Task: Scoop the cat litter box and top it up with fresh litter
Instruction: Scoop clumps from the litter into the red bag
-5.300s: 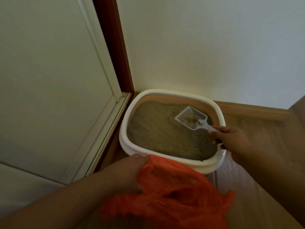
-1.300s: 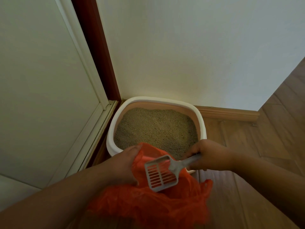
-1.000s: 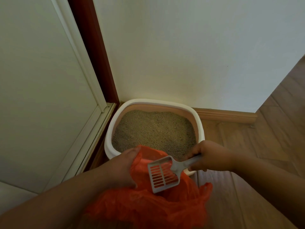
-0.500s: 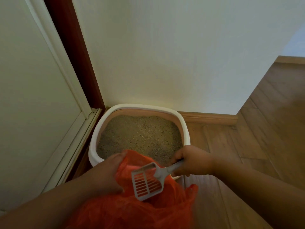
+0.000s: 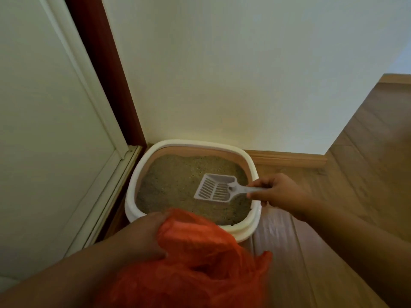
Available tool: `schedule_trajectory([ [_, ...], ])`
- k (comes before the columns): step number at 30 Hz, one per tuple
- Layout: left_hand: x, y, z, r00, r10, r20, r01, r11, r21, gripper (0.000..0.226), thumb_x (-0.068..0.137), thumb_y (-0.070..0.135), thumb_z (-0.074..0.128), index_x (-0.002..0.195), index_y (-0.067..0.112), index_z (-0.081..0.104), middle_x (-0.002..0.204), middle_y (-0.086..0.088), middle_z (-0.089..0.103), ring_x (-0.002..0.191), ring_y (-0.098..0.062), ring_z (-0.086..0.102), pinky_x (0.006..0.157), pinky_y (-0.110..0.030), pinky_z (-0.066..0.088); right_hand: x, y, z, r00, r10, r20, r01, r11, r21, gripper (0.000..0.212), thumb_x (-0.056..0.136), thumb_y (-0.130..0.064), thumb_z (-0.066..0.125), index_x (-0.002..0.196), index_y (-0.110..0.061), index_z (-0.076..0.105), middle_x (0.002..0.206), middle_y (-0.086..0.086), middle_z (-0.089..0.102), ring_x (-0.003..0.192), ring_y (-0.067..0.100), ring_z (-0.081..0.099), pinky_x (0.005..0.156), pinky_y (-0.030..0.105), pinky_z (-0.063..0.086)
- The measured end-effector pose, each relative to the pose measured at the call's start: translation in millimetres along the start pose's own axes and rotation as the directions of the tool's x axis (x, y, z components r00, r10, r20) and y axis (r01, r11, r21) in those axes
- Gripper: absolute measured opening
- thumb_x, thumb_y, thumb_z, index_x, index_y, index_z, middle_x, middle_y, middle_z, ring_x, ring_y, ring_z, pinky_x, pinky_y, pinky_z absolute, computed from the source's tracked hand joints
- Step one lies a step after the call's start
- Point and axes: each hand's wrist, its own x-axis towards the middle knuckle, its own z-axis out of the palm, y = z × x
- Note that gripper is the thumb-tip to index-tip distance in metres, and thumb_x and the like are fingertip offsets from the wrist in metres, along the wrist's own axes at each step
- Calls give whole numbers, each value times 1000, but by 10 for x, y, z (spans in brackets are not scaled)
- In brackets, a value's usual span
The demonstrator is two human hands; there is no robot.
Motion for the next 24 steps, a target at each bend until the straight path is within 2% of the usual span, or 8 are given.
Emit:
schedule_trajectory([
  [2,-14,-23,0,1000,-13,11,13,1000,16,102,75,35,85,157,32,26,149,9,45,126,-4,46,95,-10,33,116,7,-26,998,-13,-64,1,982,-189,8,85,-29,79,93,-31,78,80,-7,76,71,8,70,68,25,59],
  [4,-14,-53,3,999,-23,34,22,1000,22,93,75,36,85,154,33,35,144,11,52,124,-3,51,93,-9,36,231,-19,-53,997,-22,-72,-4,940,-342,6,85,-35,79,90,-33,76,77,-8,75,69,5,71,64,21,58],
  [8,-5,-128,24,997,-41,65,38,998,41,81,75,39,85,147,34,49,142,13,57,126,-2,53,101,-14,40,479,-109,-30,997,-31,-68,-18,790,-613,13,84,-40,78,88,-29,74,80,-9,72,71,6,68,66,27,61],
  [10,2,-152,26,995,-57,86,53,998,44,75,76,40,84,144,34,53,141,12,59,123,-1,56,102,-15,43,569,-182,12,999,-18,-49,-18,750,-661,16,83,-38,78,92,-27,71,83,-8,71,74,7,68,63,23,58],
  [14,-8,-178,19,991,-68,114,68,998,7,60,79,36,83,135,36,62,131,15,65,112,3,60,93,-13,45,706,-318,103,998,49,34,-4,619,-786,17,82,-21,78,98,-21,72,85,-3,71,74,9,68,64,23,58],
  [18,-14,-227,39,991,-64,116,65,998,-6,55,80,34,83,132,39,64,127,19,66,106,7,58,81,0,38,816,-349,198,981,142,132,36,539,-842,16,84,-17,79,100,-17,73,87,-2,73,73,7,70,58,15,53],
  [22,-10,-253,35,990,-72,121,74,997,-17,58,78,38,84,132,39,64,127,18,66,110,4,59,94,-13,46,885,-201,290,955,219,200,57,525,-849,21,83,-19,81,101,-19,73,89,-3,74,75,7,70,60,16,53],
  [24,-4,-274,37,990,-76,121,78,997,-18,58,76,39,84,131,40,64,125,18,67,109,4,60,95,-15,47,881,-110,341,952,223,208,59,534,-843,24,83,-21,81,105,-19,73,93,-3,73,75,5,67,60,15,51],
])
